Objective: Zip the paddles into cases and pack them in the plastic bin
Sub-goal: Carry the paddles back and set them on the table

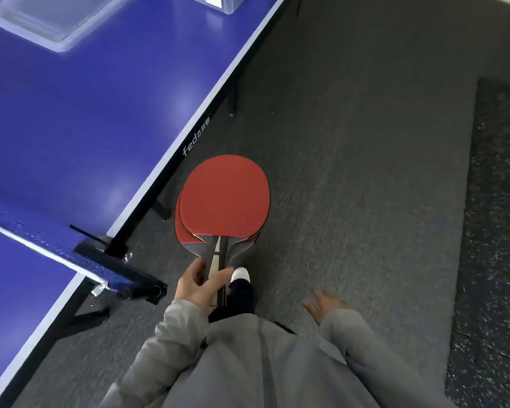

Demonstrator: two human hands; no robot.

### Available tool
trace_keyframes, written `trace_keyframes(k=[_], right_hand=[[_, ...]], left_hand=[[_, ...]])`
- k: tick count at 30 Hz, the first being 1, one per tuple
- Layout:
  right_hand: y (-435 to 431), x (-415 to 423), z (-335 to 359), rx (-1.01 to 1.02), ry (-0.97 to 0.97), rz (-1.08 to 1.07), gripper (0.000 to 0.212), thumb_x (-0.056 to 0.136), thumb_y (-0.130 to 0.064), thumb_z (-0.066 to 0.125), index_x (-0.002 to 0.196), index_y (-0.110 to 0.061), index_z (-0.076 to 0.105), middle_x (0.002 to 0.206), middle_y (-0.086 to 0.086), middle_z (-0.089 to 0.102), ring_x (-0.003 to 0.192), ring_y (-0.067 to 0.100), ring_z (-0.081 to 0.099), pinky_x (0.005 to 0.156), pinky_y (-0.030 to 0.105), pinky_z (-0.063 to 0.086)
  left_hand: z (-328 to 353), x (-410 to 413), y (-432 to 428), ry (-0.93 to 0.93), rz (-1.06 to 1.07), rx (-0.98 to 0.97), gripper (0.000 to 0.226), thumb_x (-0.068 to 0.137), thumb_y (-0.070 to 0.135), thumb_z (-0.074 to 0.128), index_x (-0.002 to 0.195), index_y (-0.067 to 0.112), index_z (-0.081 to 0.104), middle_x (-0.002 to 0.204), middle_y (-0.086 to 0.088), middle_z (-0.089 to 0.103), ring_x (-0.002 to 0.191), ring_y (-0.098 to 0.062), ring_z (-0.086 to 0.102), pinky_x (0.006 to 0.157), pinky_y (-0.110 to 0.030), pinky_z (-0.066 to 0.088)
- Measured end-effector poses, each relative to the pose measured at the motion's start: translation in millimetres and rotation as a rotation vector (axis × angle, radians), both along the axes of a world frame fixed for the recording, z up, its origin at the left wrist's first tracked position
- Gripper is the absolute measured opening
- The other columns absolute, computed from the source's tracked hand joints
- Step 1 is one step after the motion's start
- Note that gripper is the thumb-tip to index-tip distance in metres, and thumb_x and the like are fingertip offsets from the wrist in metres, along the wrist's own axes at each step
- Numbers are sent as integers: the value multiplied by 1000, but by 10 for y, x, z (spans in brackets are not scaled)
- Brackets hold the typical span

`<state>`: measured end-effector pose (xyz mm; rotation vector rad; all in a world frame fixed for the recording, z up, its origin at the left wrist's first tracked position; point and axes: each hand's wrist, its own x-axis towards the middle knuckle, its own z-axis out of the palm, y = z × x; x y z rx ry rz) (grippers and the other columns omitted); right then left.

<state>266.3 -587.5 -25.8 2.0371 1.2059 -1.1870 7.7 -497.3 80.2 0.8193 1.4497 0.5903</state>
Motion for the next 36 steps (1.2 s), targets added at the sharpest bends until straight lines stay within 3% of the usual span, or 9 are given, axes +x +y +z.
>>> trace_keyframes(k=[4,9,12,20,25,27,32,34,36], right_hand=[[831,131,78,99,-40,164,60,98,-51,29,150,-24,14,159,1,14,146,23,14,117,44,14],[1705,193,131,185,-14,315,60,97,-50,31,150,-27,15,160,-1,7,148,19,6,119,42,11],[2243,231,104,181,8,420,60,98,-48,32,150,-25,15,160,1,10,147,19,8,118,40,15],[3858,198,107,212,76,756,60,99,-47,29,151,-25,8,160,-1,7,148,17,4,118,39,10],[4689,-149,284,319,113,922,62,99,-48,28,151,-26,3,161,-1,3,148,17,1,119,40,8],[4916,-363,339,378,157,965,62,98,-48,29,151,-26,4,161,-1,3,148,18,0,119,40,9],[5400,-1033,353,445,195,1099,65,97,-50,32,151,-28,2,161,-1,-1,148,19,-1,119,39,14],[5533,-1324,351,445,189,1138,66,97,-50,34,151,-28,2,161,-1,-4,148,20,-3,119,40,14],[5630,-1600,349,439,192,1147,68,96,-51,35,151,-29,1,160,-2,-6,148,19,-5,119,42,13]], left_hand=[[64,112,593,-26,81,12,63,40,49,75,81,5,57,79,-17,54,76,-31,54,81,-60,47],[91,121,1119,-4,256,9,37,55,35,75,72,11,53,66,-10,59,61,-22,57,64,-37,46],[14,104,1385,-12,402,-1,36,61,25,79,78,7,53,78,-17,57,67,-24,56,68,-39,46],[-172,89,1979,15,894,-60,53,44,44,80,77,11,55,73,-14,53,67,-24,51,68,-39,42],[-219,-50,2136,16,1115,-86,69,38,52,78,90,12,57,80,-12,46,75,-25,42,71,-40,36],[-209,-147,2193,21,1166,-81,62,39,51,77,83,16,53,79,-9,42,74,-23,38,67,-37,33],[-434,-582,2344,29,1280,-63,76,73,26,77,130,-9,41,72,-8,58,63,-22,52,68,-31,43],[-498,-792,2444,36,1286,-71,74,74,27,76,128,-10,42,71,-4,55,62,-18,51,66,-34,49],[-525,-1018,2559,45,1280,-70,56,69,28,78,108,-5,54,69,-3,55,52,-8,53,57,-22,52]])
